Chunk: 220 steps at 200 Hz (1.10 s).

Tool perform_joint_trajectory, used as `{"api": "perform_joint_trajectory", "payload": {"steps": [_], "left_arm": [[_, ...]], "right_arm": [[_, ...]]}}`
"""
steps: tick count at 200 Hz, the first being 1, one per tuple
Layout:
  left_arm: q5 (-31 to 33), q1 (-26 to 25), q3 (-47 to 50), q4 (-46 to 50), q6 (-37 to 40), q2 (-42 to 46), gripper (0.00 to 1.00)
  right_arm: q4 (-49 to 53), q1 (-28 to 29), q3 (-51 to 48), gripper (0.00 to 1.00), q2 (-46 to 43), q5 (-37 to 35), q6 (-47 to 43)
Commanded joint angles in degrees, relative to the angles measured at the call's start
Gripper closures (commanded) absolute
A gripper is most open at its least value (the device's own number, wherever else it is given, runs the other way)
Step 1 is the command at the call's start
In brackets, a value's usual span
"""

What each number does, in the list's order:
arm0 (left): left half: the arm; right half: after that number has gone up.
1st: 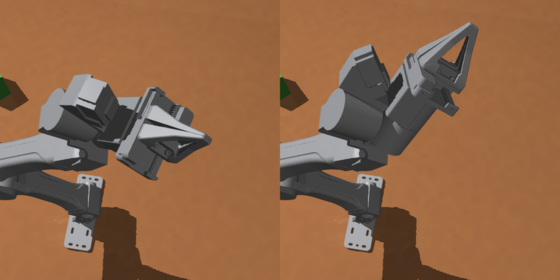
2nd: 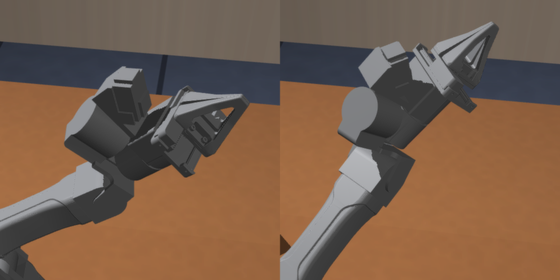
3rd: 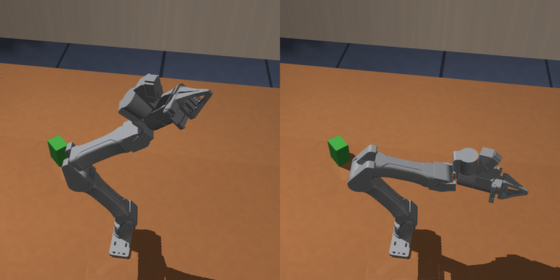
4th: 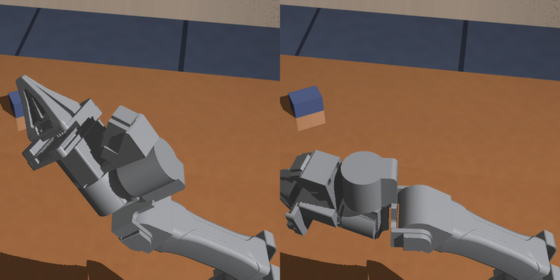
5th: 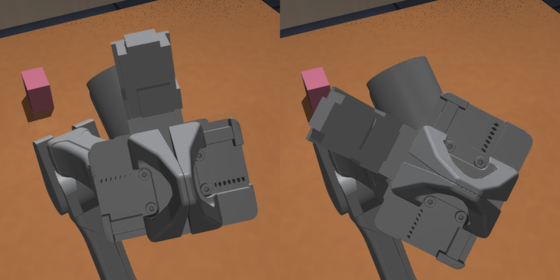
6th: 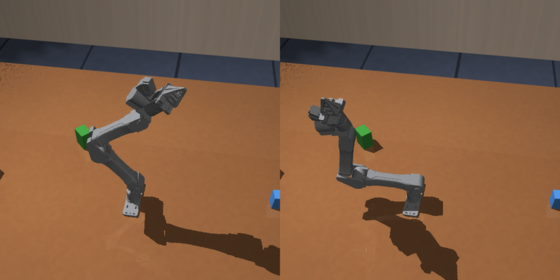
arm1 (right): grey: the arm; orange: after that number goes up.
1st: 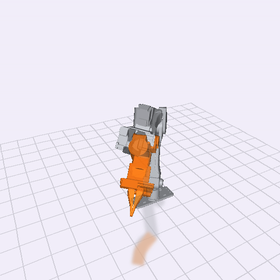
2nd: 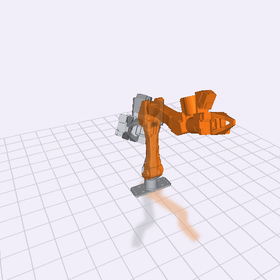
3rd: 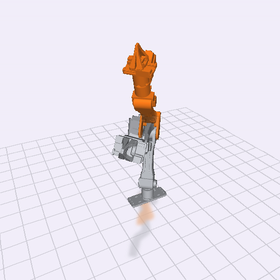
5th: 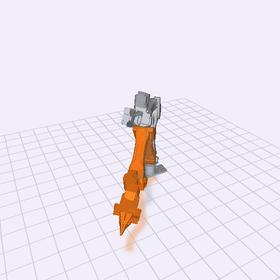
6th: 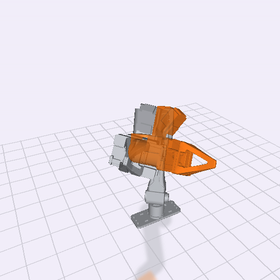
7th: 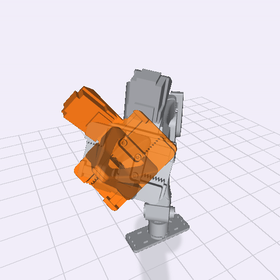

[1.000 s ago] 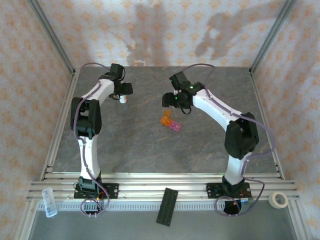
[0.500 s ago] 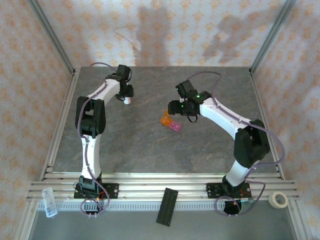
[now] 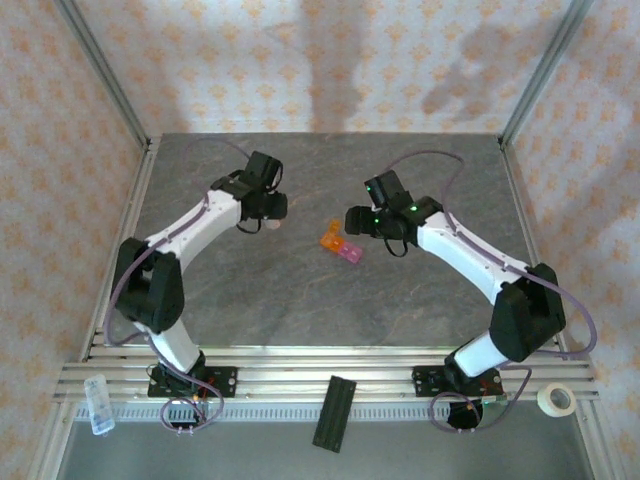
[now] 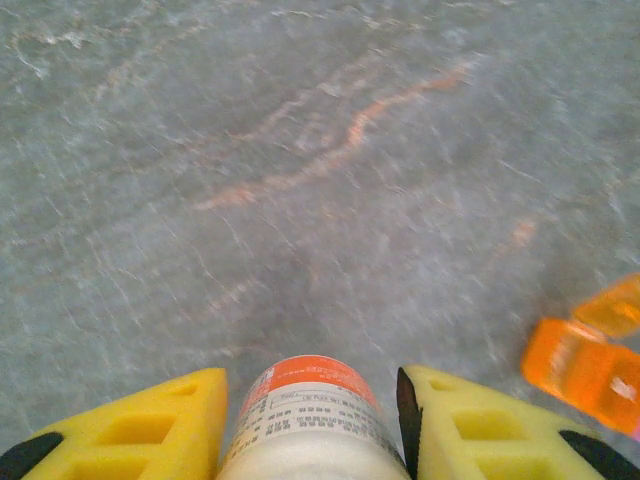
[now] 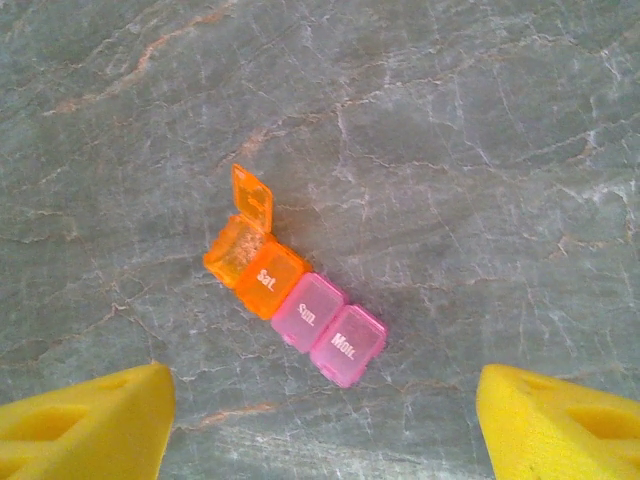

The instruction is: Sort the pills into containers

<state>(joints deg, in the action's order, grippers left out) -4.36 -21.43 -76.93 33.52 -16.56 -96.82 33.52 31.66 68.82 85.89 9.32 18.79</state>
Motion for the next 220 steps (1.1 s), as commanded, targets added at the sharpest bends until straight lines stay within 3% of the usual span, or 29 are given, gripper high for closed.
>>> {"api": "perform_joint_trajectory", "payload": {"steps": [1, 63, 121, 220], "left_arm": [[1.8, -3.6, 5.4, -1.9, -3.1, 3.8, 0.76], [5.8, -13.4, 16.6, -8.3, -8.3, 9.0, 0.76], [8.5, -16.3, 20.8, -13.4, -9.6, 7.2, 0.76], [9.9, -19.3, 21.7, -15.2, -9.2, 3.0, 0.75]], "right_arm": [[-0.7, -0.5, -1.8, 0.21, -2.9, -2.9, 1.8], [-3.9, -0.5, -8.6, 0.21, -2.7, 1.3, 3.6], [-13.8, 0.1, -15.6, 0.22, 2.2, 11.9, 9.8], [-17.0, 4.0, -14.5, 0.22, 8.2, 10.5, 12.3]]}}
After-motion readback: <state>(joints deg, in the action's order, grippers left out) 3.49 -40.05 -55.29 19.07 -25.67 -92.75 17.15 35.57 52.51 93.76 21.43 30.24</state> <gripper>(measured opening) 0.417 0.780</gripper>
